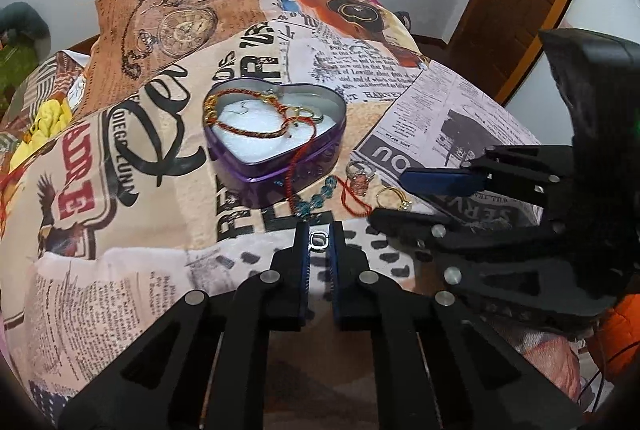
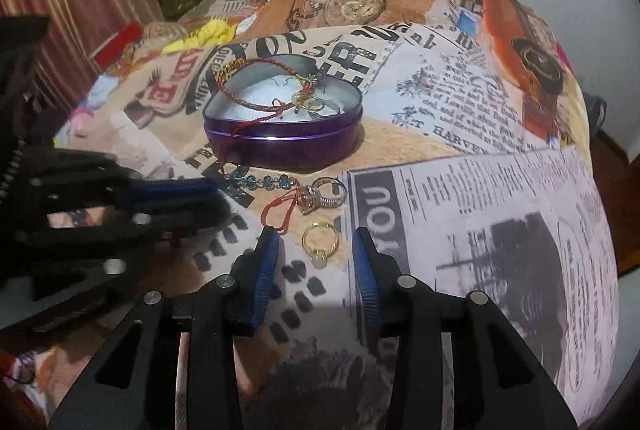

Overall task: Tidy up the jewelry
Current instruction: 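Lower the right tool toward a gold ring while the left tool nears the beaded strand, then close the right tool on the gold ring and lift it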

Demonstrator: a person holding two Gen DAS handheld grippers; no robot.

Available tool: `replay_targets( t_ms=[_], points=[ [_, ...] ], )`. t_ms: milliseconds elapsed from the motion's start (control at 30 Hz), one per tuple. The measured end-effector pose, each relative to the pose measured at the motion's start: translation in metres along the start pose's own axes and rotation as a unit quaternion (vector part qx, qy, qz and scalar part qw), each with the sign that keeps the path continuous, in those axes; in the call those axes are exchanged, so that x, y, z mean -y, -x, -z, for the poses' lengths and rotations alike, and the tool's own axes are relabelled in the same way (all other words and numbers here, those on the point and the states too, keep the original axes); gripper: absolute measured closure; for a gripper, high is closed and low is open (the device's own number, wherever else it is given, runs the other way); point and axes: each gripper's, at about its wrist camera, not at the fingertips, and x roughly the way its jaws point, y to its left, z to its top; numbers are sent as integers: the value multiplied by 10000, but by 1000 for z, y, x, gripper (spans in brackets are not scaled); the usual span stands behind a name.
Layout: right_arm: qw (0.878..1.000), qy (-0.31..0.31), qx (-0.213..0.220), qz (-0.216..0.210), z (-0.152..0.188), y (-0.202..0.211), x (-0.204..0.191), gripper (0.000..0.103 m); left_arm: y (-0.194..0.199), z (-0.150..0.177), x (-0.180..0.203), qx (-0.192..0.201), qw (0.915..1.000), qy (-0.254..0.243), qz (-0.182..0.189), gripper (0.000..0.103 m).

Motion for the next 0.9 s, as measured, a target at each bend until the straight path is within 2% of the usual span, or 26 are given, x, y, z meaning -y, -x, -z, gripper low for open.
replay_targets(
  t_ms=[100, 433, 900],
  points=[
    [9999, 14, -5, 99, 0, -3, 1, 85, 2, 2, -2, 12, 10000, 40, -22, 96],
    [9997, -153, 119, 136, 1, 13, 2, 86, 21, -3, 1, 244, 9997, 41, -75, 96],
    [9947, -249, 965, 261, -22, 76, -3, 86, 71, -21, -2, 892, 9956, 49, -293, 96]
  ],
)
